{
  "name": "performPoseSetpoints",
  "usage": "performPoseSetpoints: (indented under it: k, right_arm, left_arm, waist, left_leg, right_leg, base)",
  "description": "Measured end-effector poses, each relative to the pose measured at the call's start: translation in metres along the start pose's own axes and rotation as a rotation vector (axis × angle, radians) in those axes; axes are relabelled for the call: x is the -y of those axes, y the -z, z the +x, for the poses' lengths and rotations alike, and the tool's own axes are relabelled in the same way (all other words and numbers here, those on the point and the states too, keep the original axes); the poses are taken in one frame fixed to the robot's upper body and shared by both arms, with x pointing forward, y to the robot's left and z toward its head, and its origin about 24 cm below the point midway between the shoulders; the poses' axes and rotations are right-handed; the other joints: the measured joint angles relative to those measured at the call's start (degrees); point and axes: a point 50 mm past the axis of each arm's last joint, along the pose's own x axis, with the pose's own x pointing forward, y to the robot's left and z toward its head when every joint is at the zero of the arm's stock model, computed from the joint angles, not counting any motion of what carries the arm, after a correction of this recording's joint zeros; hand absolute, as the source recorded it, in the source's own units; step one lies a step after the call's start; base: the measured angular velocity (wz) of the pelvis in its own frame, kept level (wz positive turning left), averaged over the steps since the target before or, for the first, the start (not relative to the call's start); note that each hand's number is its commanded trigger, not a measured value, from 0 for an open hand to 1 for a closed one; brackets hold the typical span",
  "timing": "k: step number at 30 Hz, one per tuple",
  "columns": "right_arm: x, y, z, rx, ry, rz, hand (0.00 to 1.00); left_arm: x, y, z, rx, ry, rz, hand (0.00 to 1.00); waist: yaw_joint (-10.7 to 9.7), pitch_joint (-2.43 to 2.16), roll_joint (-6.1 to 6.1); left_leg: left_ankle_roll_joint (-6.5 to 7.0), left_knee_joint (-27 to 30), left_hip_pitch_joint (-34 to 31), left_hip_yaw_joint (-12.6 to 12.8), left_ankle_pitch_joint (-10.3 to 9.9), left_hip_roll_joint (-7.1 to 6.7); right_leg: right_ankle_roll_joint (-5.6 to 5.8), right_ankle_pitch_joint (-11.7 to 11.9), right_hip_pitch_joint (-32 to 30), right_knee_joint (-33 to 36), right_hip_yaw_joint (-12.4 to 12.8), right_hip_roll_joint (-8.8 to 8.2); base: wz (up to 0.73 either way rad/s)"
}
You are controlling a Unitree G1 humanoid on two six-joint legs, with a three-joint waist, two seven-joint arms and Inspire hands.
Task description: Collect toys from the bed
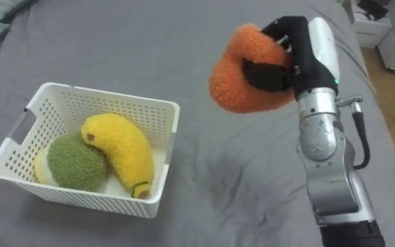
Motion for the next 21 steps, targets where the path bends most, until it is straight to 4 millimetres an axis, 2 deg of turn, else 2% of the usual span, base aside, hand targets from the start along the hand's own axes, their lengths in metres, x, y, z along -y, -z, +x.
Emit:
performPoseSetpoints:
  k: [2, 3, 5, 10, 11, 14, 18, 21]
  right_arm:
    - [-0.003, -0.011, 0.005, 0.040, -0.035, -0.011, 1.00]
    - [-0.004, -0.016, 0.008, 0.055, -0.048, -0.023, 1.00]
    - [-0.008, -0.023, 0.012, 0.079, -0.065, -0.039, 1.00]
    - [-0.029, -0.031, 0.013, 0.107, -0.147, -0.048, 1.00]
    - [-0.037, -0.030, 0.013, 0.101, -0.177, -0.051, 1.00]
    - [-0.052, -0.023, 0.012, 0.064, -0.225, -0.055, 1.00]
    - [-0.061, -0.021, 0.010, 0.045, -0.260, -0.068, 1.00]
    - [-0.076, -0.031, 0.007, 0.070, -0.306, -0.049, 1.00]
  left_arm:
    - [-0.001, 0.000, 0.000, 0.004, -0.005, -0.004, 0.00]
    - [-0.001, 0.000, 0.000, 0.005, -0.004, -0.002, 0.00]
    - [-0.001, 0.000, 0.000, 0.004, 0.000, -0.002, 0.00]
    - [-0.001, 0.003, 0.000, -0.009, -0.003, 0.002, 0.00]
    - [-0.001, 0.002, 0.000, -0.006, -0.005, 0.002, 0.00]
    - [-0.001, 0.000, 0.000, -0.002, -0.005, 0.002, 0.00]
    - [-0.002, 0.002, 0.000, -0.008, -0.011, 0.004, 0.00]
    - [-0.004, 0.008, -0.001, -0.035, -0.017, 0.008, 0.00]
  waist:
    - [2.02, -0.16, -0.48]
    - [2.54, -0.23, -0.67]
    - [3.76, -0.28, -0.80]
    - [6.84, 0.05, -1.19]
    - [6.93, 0.30, -1.30]
    - [7.71, 0.40, -1.78]
    - [9.59, 0.38, -1.80]
    - [10.25, 0.37, -1.85]
  left_leg:
    - [0.00, 0.01, -0.32, -0.25, 0.00, 0.00]
    - [0.00, 0.14, -0.38, -0.87, 0.00, -0.04]
    - [0.00, 0.18, -0.32, -1.17, 0.01, -0.05]
    - [0.00, 0.31, -0.47, -1.97, 0.01, -0.15]
    - [-0.01, 0.39, -0.74, -2.83, 0.00, -0.25]
    - [-0.01, 1.28, -1.95, -4.47, -0.01, -0.53]
    - [-0.01, 1.81, -3.18, -5.48, 0.04, -0.85]
    - [-0.03, 2.04, -3.40, -5.74, 0.09, -0.91]
  right_leg:
    - [0.00, 0.00, -0.04, -0.02, -0.22, 0.02]
    - [0.00, 0.00, 0.06, -0.04, -1.22, -0.05]
    - [0.00, 0.01, 0.26, -0.04, -1.53, -0.04]
    - [0.00, 0.00, 0.73, -0.01, -2.12, -0.13]
    - [0.00, 0.00, 0.98, 0.01, -3.07, -0.23]
    - [0.02, -0.01, 0.82, -0.03, -4.16, -0.38]
    - [0.09, -0.05, 0.17, 0.01, -4.80, -0.57]
    - [0.09, -0.05, 0.16, 0.00, -4.97, -0.55]
  base:
    - [0.09]
    - [0.20]
    - [0.13]
    - [0.09]
    - [0.25]
    - [0.31]
    - [0.14]
    - [0.05]
